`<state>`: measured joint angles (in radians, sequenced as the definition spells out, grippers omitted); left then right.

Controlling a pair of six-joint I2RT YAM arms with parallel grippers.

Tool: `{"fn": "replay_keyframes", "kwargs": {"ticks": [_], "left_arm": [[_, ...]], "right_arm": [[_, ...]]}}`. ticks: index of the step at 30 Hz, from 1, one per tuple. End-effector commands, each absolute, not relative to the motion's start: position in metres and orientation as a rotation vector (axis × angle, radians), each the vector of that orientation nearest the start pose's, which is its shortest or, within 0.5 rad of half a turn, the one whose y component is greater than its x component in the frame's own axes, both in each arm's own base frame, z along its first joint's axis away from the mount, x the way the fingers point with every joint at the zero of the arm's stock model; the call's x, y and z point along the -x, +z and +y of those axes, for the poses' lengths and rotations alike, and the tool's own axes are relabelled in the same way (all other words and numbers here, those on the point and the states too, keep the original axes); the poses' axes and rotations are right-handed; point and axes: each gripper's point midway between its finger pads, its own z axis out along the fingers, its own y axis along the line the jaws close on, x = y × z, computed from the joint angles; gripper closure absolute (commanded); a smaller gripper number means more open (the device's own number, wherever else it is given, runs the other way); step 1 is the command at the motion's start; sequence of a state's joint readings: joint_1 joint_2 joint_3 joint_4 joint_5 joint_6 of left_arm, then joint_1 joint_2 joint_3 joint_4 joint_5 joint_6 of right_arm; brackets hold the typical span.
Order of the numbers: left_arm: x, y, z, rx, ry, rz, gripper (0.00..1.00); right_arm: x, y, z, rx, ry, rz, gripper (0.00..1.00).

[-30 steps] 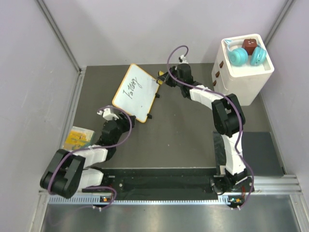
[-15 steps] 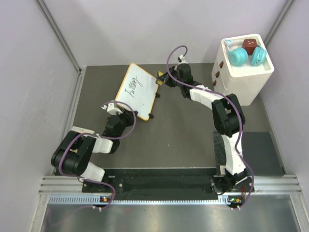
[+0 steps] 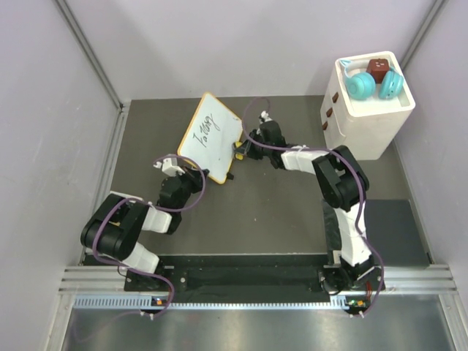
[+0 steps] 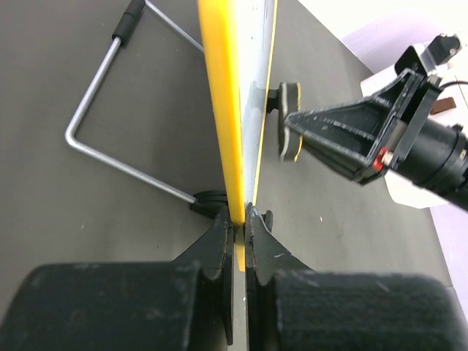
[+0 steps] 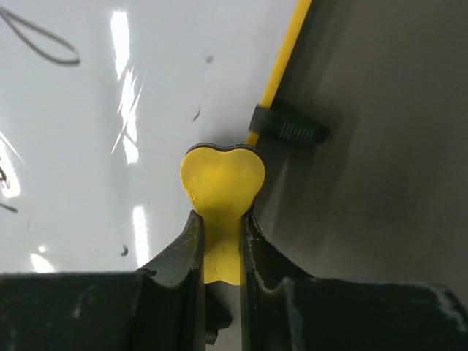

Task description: Erase the whiteboard

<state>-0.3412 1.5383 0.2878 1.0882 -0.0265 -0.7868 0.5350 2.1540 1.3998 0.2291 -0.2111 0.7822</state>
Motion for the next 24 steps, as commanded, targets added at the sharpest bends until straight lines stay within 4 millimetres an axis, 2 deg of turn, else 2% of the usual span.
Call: {"fn": "replay_keyframes", "kwargs": {"ticks": [1, 6, 7, 8, 10, 13, 17, 20, 24], "left_arm": [[-0.351, 0.100, -0.150, 0.404, -0.801, 1.720, 1.00], [-0.345, 0.095, -0.151, 0.383, -0.803, 1.748, 1.00], [-0.345, 0.094, -0.151, 0.379, -0.799, 1.754, 1.00], [-0.343, 0.094, -0.156, 0.353, -0.821, 1.763, 1.00], [-0.342, 0.092, -0.160, 0.330, -0.836, 1.780, 1.00], [-0.341, 0.090, -0.163, 0.320, -0.847, 1.794, 1.00], [-0.339, 0.089, -0.164, 0.311, -0.849, 1.798, 1.00], [-0.339, 0.091, -0.162, 0.312, -0.843, 1.793, 1.00], [-0.337, 0.090, -0.162, 0.301, -0.839, 1.801, 1.00]], "right_arm": [[-0.453, 0.128, 0.378, -0.006, 1.064, 2.073, 1.00], [-0.449, 0.132, 0.395, 0.028, 1.070, 2.058, 1.00], [-0.446, 0.128, 0.402, 0.040, 1.064, 2.064, 1.00], [-0.447, 0.134, 0.408, 0.053, 1.068, 2.049, 1.00], [-0.442, 0.125, 0.420, 0.075, 1.058, 2.068, 1.00], [-0.436, 0.125, 0.435, 0.079, 1.053, 2.061, 1.00], [-0.422, 0.113, 0.449, 0.059, 1.006, 2.066, 1.00], [-0.409, 0.101, 0.454, 0.033, 1.007, 2.075, 1.00], [-0.410, 0.087, 0.436, -0.096, 0.960, 2.064, 1.00]]}}
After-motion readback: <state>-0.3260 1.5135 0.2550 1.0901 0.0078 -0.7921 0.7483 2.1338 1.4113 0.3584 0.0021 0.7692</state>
